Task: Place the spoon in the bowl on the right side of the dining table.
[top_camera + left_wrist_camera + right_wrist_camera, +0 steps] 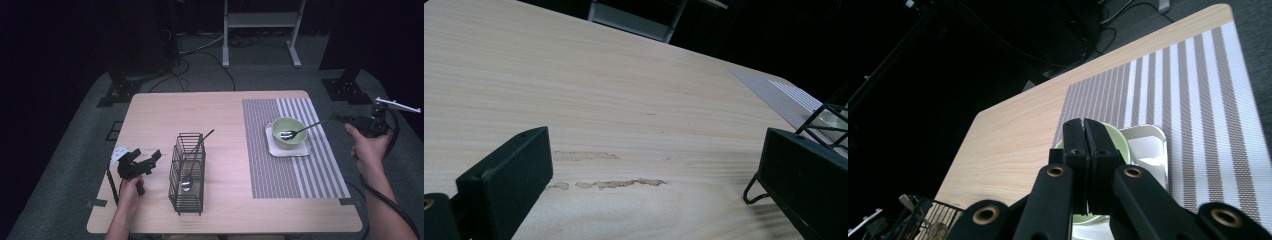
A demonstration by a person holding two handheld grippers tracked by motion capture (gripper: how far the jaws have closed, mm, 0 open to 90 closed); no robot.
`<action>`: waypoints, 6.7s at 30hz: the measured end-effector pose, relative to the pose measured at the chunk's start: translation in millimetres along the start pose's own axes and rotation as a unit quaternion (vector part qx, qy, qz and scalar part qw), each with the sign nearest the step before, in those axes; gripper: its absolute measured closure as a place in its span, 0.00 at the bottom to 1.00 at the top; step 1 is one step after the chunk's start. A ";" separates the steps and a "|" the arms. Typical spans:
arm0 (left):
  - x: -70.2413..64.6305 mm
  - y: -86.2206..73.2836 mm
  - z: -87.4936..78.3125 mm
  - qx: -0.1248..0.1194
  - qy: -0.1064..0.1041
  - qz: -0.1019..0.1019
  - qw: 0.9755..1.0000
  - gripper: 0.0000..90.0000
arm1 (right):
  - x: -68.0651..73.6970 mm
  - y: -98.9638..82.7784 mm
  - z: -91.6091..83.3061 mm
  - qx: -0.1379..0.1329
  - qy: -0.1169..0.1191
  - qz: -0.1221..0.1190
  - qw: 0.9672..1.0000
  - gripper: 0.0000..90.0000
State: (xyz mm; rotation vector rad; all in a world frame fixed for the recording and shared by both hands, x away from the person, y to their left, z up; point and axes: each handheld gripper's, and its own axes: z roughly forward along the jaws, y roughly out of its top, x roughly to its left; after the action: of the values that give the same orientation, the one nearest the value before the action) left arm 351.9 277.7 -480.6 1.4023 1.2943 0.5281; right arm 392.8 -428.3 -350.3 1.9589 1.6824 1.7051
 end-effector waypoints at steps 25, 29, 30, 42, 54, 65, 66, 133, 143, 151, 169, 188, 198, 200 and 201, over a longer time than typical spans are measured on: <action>0.8 -0.1 -0.2 -0.002 -0.001 -0.004 1.000 0.00 | -15.6 -7.0 10.4 -0.010 -0.025 0.013 1.000 0.99; 0.9 -0.1 -0.2 -0.003 0.000 -0.005 1.000 0.00 | -17.1 -8.6 12.9 -0.010 -0.025 0.016 1.000 0.98; 0.9 -0.1 -0.2 -0.003 0.000 -0.005 1.000 0.00 | -17.5 -9.0 13.8 -0.010 -0.025 0.016 1.000 0.98; 0.7 -0.1 0.0 -0.003 0.001 -0.007 1.000 0.00 | -21.3 -11.9 20.2 -0.009 -0.026 0.018 0.999 0.98; 0.7 -0.1 0.0 -0.003 0.001 -0.005 1.000 0.00 | -24.7 -14.1 24.6 -0.009 -0.029 0.020 0.999 0.98; 0.6 -0.1 0.1 -0.003 0.001 -0.006 1.000 0.00 | -28.3 -16.2 28.2 -0.007 -0.033 0.025 0.999 0.98; 0.5 -0.1 0.1 -0.003 0.001 -0.007 1.000 0.00 | -28.5 -16.2 28.4 -0.008 -0.032 0.025 0.999 0.98; 0.8 -0.5 -0.9 -0.008 0.000 -0.006 1.000 0.00 | -44.8 -52.3 50.4 0.036 -0.002 0.048 0.998 0.68; 0.7 -0.5 -1.1 -0.008 0.000 -0.006 1.000 0.00 | -39.7 -60.3 49.4 0.050 0.001 0.028 0.998 0.64; 0.4 -0.5 -0.9 -0.007 0.001 -0.004 1.000 0.00 | -35.6 -67.1 48.8 0.062 0.004 0.014 0.998 0.60; 0.6 -0.3 -0.7 -0.006 0.002 -0.006 1.000 0.00 | -20.7 -75.4 43.7 0.092 0.034 -0.012 0.995 0.39; 0.6 -0.2 -0.5 -0.004 0.002 -0.004 1.000 0.00 | -4.0 -87.4 44.3 0.105 0.053 -0.034 0.992 0.35; 0.5 -0.2 -0.6 -0.004 0.003 -0.005 1.000 0.00 | 3.1 -96.0 47.7 0.115 0.064 -0.043 0.990 0.34; 0.7 -0.2 -0.6 -0.004 0.002 -0.006 1.000 0.00 | 3.2 -97.7 48.4 0.116 0.064 -0.043 0.990 0.34; 0.7 -0.2 -0.5 -0.004 0.002 -0.006 1.000 0.00 | 3.0 -98.7 48.6 0.118 0.064 -0.043 0.990 0.34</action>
State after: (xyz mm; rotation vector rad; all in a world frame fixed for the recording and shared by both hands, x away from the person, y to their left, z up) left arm 351.5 278.5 -480.8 1.3870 1.3011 0.5284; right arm 362.0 -358.3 -429.3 1.8681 2.0673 1.7061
